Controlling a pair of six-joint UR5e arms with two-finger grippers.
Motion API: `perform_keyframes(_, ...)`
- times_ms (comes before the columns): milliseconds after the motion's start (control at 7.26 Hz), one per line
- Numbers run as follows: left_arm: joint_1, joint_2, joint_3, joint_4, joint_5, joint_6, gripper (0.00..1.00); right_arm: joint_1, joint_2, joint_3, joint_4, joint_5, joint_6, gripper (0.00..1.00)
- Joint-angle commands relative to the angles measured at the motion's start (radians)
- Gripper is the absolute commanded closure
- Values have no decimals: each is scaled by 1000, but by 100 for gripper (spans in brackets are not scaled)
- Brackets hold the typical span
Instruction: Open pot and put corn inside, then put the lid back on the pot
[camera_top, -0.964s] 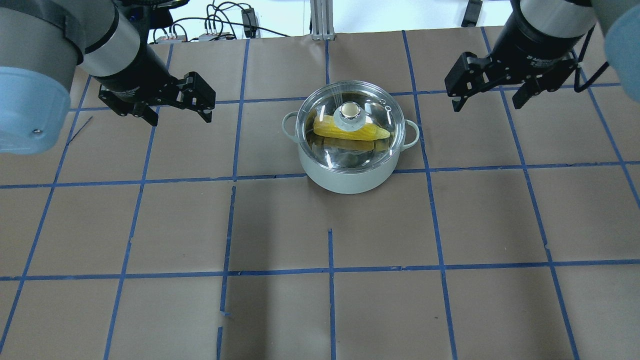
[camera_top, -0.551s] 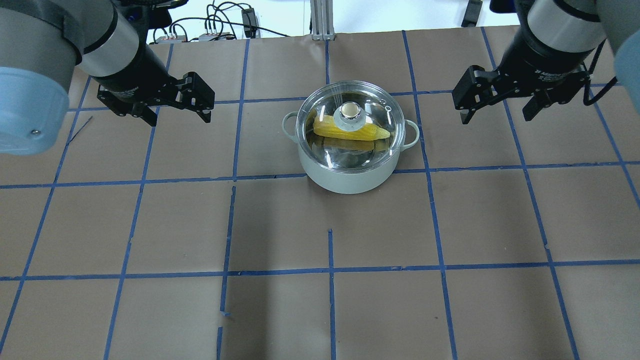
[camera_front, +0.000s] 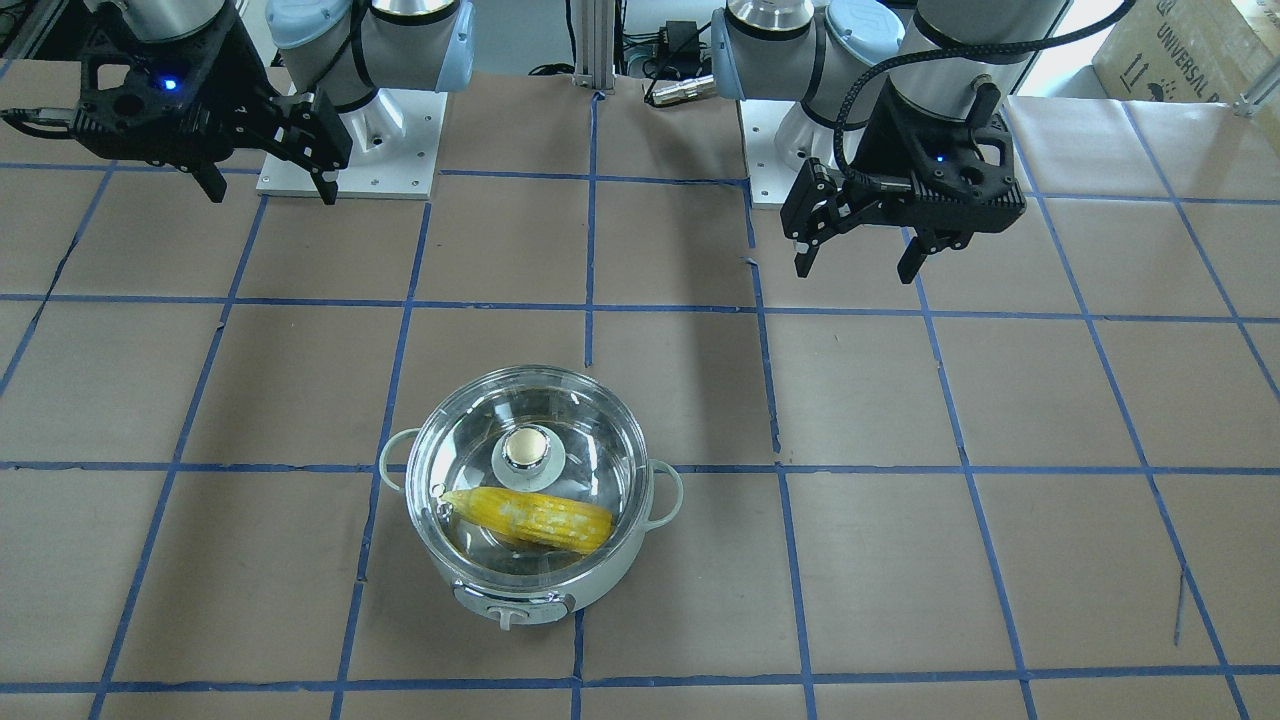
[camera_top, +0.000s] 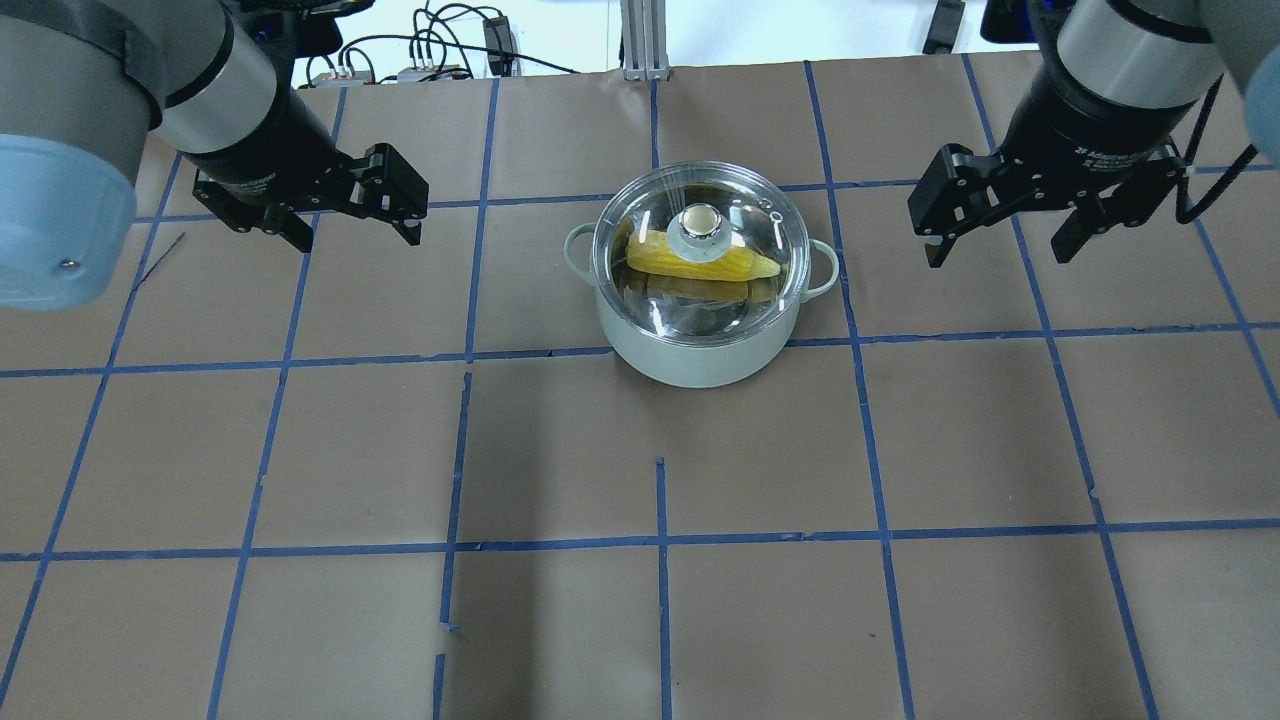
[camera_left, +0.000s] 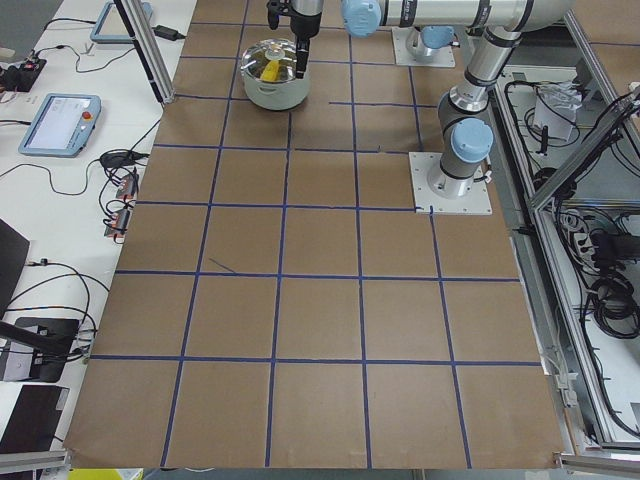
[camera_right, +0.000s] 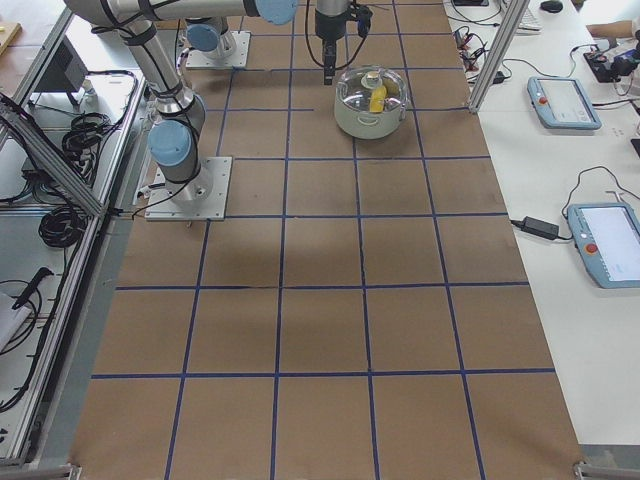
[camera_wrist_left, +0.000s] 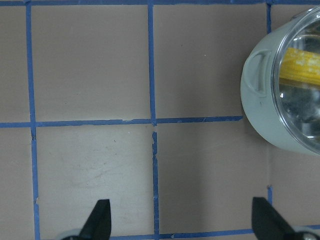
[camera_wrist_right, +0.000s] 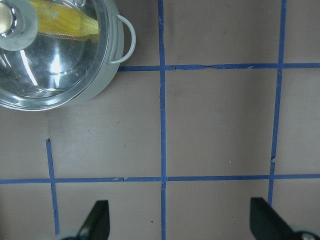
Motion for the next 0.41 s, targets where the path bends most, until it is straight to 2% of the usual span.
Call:
perform_keyframes(0, 4, 2, 2, -1, -3, 0, 0, 0, 11, -29, 6, -4, -1, 0)
perform_keyframes(275, 4, 2, 0, -1, -4, 0, 0, 0, 45, -58, 4, -4, -8, 0)
